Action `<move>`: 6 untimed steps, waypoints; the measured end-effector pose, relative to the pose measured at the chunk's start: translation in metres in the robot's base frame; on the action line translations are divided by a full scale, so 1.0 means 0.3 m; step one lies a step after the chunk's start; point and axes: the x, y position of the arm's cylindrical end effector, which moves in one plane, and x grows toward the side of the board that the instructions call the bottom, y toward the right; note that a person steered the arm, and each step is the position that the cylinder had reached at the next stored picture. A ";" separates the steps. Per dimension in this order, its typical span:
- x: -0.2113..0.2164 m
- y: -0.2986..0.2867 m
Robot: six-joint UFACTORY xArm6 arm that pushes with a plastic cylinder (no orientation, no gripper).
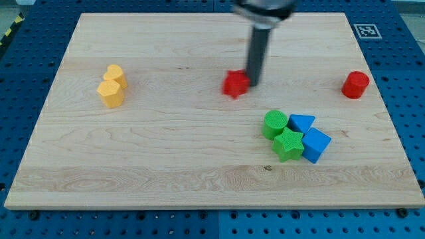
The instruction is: Push the red star into the yellow hexagon
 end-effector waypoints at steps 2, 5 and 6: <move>0.030 -0.206; 0.136 -0.531; 0.076 -0.524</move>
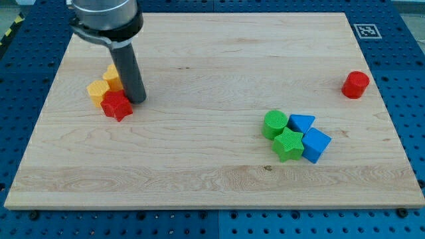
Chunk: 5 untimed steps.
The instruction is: Push the red star into the yellow hexagon
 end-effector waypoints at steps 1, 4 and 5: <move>-0.007 0.210; 0.403 0.019; 0.387 -0.142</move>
